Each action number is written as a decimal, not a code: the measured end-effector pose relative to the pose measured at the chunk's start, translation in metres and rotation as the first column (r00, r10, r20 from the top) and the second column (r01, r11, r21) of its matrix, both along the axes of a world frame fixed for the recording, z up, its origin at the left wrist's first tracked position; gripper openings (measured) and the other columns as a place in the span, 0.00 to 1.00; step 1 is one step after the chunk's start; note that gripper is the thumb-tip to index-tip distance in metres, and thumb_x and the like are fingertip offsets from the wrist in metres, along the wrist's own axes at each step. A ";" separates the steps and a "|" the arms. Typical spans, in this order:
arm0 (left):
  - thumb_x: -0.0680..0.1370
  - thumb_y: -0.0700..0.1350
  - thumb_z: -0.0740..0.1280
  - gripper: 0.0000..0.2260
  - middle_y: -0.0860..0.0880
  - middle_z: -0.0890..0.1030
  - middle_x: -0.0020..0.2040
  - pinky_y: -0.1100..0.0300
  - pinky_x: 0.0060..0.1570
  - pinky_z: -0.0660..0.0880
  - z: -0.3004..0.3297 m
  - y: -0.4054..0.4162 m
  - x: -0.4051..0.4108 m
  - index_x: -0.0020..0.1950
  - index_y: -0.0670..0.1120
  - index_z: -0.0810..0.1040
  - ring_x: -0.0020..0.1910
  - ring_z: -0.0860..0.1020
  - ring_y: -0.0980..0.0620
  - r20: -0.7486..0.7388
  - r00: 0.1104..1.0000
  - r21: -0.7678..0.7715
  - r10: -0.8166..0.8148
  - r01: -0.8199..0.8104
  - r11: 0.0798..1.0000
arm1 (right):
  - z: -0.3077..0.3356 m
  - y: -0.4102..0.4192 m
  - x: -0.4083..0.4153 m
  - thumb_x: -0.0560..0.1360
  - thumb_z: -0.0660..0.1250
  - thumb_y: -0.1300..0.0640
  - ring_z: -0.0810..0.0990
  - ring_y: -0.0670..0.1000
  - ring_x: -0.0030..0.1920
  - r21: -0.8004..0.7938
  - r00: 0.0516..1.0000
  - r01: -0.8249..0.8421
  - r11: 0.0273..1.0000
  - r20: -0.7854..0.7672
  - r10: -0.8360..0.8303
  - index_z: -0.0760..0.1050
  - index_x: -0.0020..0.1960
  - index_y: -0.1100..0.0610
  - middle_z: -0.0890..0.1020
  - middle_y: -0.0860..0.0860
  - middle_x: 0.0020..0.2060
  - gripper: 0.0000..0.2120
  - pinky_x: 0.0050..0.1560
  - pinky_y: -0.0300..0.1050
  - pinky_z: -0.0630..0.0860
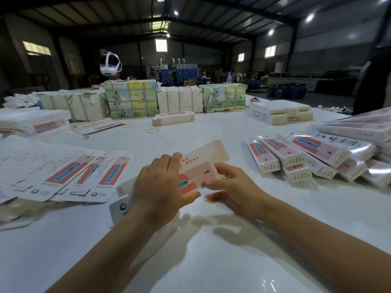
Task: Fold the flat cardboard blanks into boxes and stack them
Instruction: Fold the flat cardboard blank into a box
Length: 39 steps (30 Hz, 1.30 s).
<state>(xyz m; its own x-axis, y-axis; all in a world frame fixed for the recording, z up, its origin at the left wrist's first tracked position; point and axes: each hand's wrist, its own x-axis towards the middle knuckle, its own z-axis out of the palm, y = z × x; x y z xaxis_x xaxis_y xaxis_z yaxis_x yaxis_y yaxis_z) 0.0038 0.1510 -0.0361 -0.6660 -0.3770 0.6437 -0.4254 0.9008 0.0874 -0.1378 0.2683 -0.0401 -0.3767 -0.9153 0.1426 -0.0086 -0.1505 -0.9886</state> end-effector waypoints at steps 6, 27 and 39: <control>0.66 0.64 0.70 0.31 0.50 0.80 0.53 0.63 0.37 0.71 0.002 -0.006 0.005 0.64 0.49 0.73 0.39 0.75 0.53 0.019 0.998 0.111 -0.055 0.053 0.992 | -0.002 0.003 -0.002 0.68 0.70 0.59 0.80 0.46 0.40 -0.028 0.951 0.076 0.997 -0.300 -0.081 0.82 0.45 0.46 0.85 0.44 0.40 0.10 0.43 0.38 0.77; 0.63 0.71 0.58 0.33 0.56 0.76 0.54 0.59 0.45 0.78 -0.002 -0.014 0.003 0.63 0.55 0.71 0.45 0.77 0.53 -0.006 0.994 0.363 -0.111 0.105 0.926 | -0.002 0.001 0.016 0.77 0.64 0.62 0.77 0.42 0.37 -0.314 0.777 0.395 0.863 -0.386 -0.497 0.80 0.49 0.45 0.78 0.43 0.42 0.12 0.37 0.33 0.73; 0.62 0.71 0.57 0.35 0.57 0.76 0.56 0.63 0.43 0.78 -0.005 -0.009 0.004 0.64 0.55 0.69 0.44 0.78 0.53 0.104 0.983 0.315 -0.149 0.109 0.943 | -0.001 0.002 0.007 0.78 0.62 0.64 0.74 0.44 0.35 -0.106 0.779 0.381 0.918 -0.498 -0.381 0.68 0.69 0.50 0.77 0.50 0.40 0.21 0.42 0.39 0.75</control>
